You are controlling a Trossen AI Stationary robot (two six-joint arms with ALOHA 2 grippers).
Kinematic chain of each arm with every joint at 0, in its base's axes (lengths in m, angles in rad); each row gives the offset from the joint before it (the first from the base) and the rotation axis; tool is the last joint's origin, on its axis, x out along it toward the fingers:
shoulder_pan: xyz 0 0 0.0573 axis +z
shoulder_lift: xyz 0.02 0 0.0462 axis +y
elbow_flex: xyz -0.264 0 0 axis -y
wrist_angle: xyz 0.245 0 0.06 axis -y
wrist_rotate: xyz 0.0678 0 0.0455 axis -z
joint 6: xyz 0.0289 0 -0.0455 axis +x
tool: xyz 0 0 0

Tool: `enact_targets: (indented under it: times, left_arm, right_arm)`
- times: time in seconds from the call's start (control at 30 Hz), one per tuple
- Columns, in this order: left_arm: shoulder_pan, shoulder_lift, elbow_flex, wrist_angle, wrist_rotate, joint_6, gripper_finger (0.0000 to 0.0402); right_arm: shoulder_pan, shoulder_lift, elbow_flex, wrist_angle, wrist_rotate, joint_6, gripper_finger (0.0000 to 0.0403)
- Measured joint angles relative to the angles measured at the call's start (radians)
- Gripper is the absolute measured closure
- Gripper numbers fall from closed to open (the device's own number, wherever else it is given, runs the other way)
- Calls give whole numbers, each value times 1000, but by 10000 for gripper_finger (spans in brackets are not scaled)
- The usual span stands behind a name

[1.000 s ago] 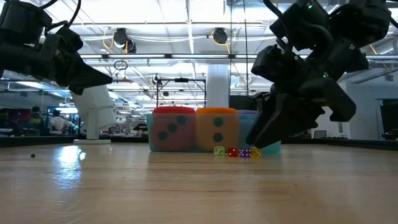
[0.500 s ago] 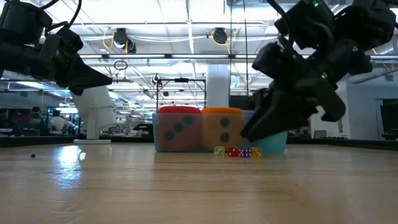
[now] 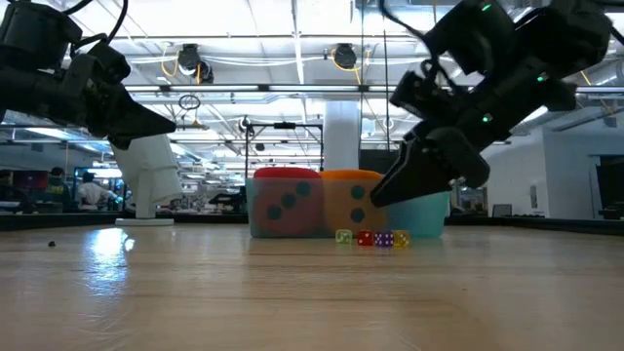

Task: Pick & Place Dice
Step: Adjust the blue bin

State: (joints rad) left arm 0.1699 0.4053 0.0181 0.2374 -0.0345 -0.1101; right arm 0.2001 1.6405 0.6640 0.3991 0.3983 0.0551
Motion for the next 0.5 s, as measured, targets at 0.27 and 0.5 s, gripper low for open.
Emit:
enact_targets:
  times: [0.27, 0.5]
  left_arm:
    - [0, 0, 0, 3, 0, -3, 376]
    - [0, 0, 0, 7, -1, 0, 376]
  right_arm:
    - [-102, 0, 0, 11, -149, -10, 257]
    - [-167, 13, 0, 70, -357, -30, 257]
